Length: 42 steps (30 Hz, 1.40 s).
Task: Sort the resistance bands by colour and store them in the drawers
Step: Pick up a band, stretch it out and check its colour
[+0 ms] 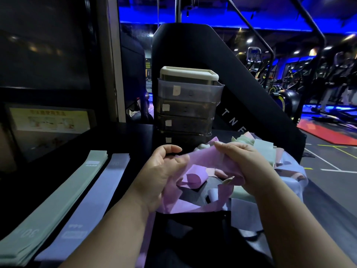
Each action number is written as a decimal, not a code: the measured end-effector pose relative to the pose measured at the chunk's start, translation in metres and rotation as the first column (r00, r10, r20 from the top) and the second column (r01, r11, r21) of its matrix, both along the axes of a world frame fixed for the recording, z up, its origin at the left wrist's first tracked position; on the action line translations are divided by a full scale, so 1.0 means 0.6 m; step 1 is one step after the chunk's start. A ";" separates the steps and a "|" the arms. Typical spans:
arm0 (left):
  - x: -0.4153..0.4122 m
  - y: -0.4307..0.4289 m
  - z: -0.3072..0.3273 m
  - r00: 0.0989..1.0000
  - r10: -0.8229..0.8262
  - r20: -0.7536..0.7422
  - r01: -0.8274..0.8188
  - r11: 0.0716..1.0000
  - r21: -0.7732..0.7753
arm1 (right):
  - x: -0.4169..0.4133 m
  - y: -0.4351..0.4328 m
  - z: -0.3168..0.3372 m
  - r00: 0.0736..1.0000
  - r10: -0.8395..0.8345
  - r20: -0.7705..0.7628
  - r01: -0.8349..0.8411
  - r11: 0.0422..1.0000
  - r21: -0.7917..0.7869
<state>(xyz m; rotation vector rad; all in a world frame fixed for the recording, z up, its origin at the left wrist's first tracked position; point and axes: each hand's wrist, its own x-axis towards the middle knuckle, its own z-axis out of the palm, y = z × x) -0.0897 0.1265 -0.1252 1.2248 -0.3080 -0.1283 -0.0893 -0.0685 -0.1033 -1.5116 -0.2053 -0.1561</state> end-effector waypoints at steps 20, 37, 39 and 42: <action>-0.015 -0.001 0.011 0.998 0.042 0.048 -0.042 0.999 -0.009 | -0.005 -0.018 -0.001 0.985 0.161 -0.058 -0.169 0.969 -0.179; -0.035 -0.008 0.027 0.988 -0.152 0.041 0.157 0.955 -0.253 | -0.008 0.014 -0.013 0.908 0.418 -0.011 -0.403 0.868 -0.291; -0.029 -0.008 0.024 0.991 -0.128 0.041 0.134 0.957 -0.257 | -0.010 0.014 -0.012 0.900 0.437 -0.005 -0.419 0.860 -0.290; -0.018 -0.008 0.018 0.999 -0.031 0.031 0.036 0.978 -0.206 | -0.012 0.012 -0.008 0.898 0.440 0.007 -0.426 0.874 -0.233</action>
